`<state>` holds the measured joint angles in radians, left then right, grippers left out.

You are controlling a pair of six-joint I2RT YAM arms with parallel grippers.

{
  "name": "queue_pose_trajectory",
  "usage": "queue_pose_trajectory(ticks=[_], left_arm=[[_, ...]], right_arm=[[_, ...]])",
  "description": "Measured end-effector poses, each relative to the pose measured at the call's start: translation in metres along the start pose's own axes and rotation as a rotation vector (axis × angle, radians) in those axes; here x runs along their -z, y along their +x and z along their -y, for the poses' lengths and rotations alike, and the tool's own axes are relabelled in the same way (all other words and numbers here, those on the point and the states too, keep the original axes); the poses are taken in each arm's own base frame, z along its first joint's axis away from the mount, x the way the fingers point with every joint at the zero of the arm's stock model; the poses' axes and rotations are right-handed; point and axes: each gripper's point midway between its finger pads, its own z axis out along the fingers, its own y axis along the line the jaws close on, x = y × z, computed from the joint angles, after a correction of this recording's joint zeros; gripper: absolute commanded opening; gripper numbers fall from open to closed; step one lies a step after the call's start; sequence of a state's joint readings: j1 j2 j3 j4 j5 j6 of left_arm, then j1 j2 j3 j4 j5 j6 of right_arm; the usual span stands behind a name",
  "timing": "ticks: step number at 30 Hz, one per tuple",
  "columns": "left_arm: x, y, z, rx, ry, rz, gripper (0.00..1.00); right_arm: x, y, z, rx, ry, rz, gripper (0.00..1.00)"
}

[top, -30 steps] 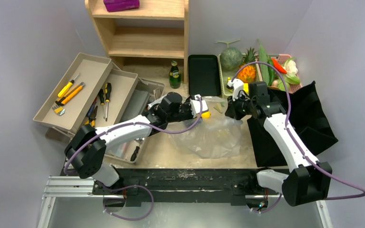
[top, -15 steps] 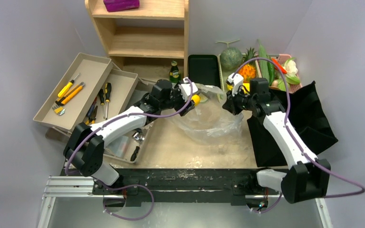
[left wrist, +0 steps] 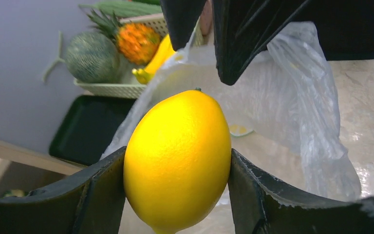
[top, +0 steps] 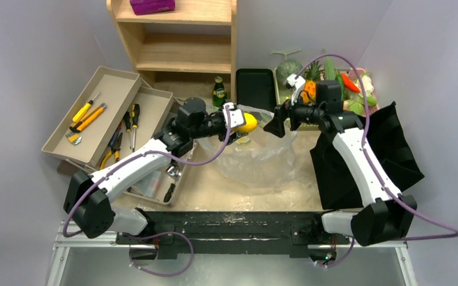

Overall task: Untie the knot of the grocery bags and take out the mixed food
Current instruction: Pick up the fake fruit from the takeout bag.

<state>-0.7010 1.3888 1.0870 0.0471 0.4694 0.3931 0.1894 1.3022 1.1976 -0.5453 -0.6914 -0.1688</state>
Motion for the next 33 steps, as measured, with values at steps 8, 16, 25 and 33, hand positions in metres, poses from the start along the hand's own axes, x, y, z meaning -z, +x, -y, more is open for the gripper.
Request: queue_pose_trajectory(ticks=[8,16,25,33], left_arm=[[0.005,-0.032,-0.014,-0.247,-0.050,0.100,0.28],[0.000,-0.044,-0.022,-0.369,-0.082,0.144,0.29],[-0.010,-0.064,-0.005,-0.430,-0.050,0.206,0.29],[-0.014,-0.072,-0.006,-0.444,-0.057,0.220,0.63]], right_arm=[[0.044,-0.083,-0.055,0.113,-0.152,0.174,0.99],[0.027,-0.069,-0.068,-0.020,-0.302,0.090,0.99],[0.005,-0.068,-0.082,-0.108,-0.399,0.053,0.82],[0.002,-0.070,-0.087,-0.119,-0.436,0.054,0.39]])
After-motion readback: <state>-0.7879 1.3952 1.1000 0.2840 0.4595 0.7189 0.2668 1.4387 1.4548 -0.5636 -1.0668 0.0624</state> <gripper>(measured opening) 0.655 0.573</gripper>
